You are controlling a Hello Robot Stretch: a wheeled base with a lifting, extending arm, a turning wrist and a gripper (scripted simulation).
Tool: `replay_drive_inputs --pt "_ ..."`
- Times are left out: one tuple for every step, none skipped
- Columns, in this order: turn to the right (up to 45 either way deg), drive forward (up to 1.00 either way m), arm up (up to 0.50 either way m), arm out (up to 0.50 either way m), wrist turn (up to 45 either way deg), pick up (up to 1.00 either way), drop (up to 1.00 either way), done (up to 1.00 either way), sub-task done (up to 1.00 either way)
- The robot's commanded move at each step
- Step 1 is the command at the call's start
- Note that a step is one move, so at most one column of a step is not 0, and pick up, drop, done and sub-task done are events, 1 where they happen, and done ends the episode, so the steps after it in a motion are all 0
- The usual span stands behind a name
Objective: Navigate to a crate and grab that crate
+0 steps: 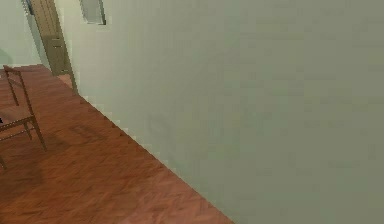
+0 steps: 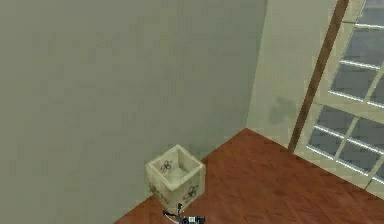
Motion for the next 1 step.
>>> replay_drive_inputs --pt "0.0 0.00 0.00 0.00 0.0 0.00 0.00 1.00 0.00"
